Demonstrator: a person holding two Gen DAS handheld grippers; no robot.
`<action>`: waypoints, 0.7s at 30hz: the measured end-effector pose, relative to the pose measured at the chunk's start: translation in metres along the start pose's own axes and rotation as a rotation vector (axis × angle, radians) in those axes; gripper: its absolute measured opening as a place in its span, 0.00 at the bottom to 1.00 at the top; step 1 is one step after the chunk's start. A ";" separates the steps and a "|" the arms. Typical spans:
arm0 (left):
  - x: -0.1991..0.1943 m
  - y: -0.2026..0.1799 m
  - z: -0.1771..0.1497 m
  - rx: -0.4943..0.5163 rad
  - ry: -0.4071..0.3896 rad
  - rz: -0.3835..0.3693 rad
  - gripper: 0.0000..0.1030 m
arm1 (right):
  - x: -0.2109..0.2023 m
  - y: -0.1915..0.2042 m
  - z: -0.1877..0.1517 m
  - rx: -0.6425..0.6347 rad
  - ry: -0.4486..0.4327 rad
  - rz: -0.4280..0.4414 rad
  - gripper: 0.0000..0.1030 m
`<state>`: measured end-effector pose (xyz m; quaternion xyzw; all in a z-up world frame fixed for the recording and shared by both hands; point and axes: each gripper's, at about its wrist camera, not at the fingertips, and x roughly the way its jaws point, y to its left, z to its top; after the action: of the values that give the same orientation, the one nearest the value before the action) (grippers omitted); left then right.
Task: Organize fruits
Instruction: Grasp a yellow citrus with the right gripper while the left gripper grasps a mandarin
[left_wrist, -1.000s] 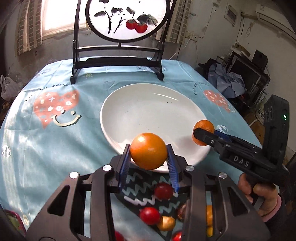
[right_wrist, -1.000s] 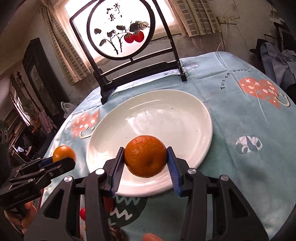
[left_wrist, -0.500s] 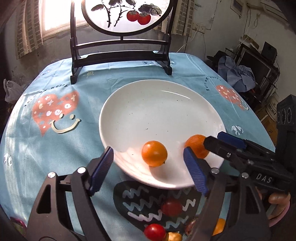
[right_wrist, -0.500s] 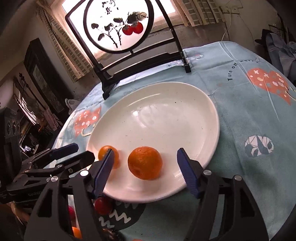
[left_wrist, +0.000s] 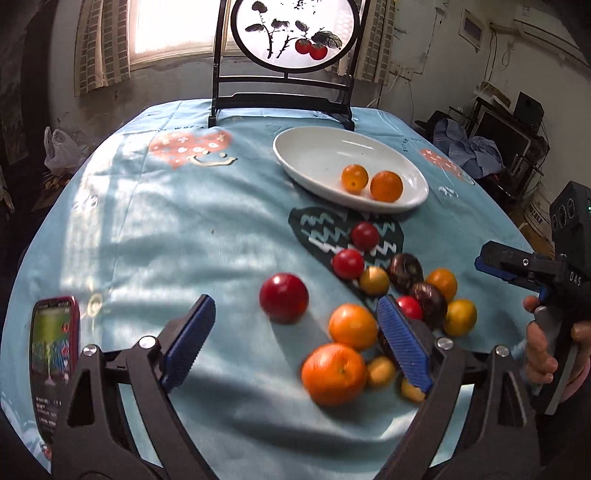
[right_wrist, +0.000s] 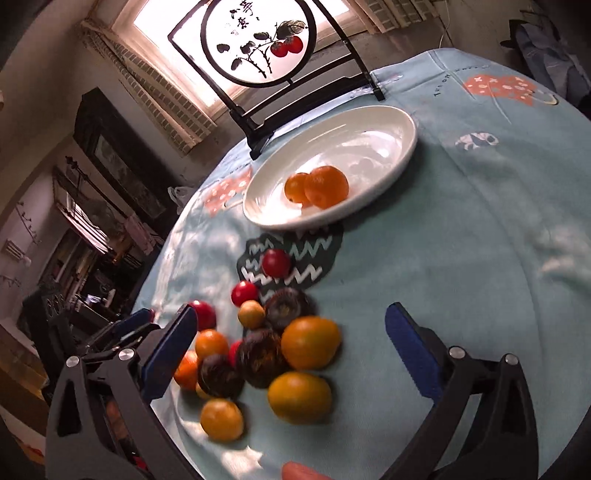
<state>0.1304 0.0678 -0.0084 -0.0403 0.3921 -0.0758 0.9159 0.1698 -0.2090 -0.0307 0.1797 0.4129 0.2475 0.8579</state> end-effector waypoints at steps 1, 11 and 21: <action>-0.004 0.002 -0.009 0.005 -0.001 -0.013 0.88 | -0.004 0.003 -0.009 -0.028 0.002 -0.027 0.99; -0.010 -0.009 -0.046 0.102 -0.032 -0.054 0.88 | -0.006 0.024 -0.059 -0.228 0.015 -0.247 0.74; -0.008 -0.011 -0.046 0.117 -0.024 -0.060 0.88 | 0.012 0.030 -0.053 -0.231 0.069 -0.218 0.57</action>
<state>0.0904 0.0574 -0.0334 0.0007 0.3746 -0.1258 0.9186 0.1260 -0.1729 -0.0539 0.0253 0.4280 0.2051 0.8798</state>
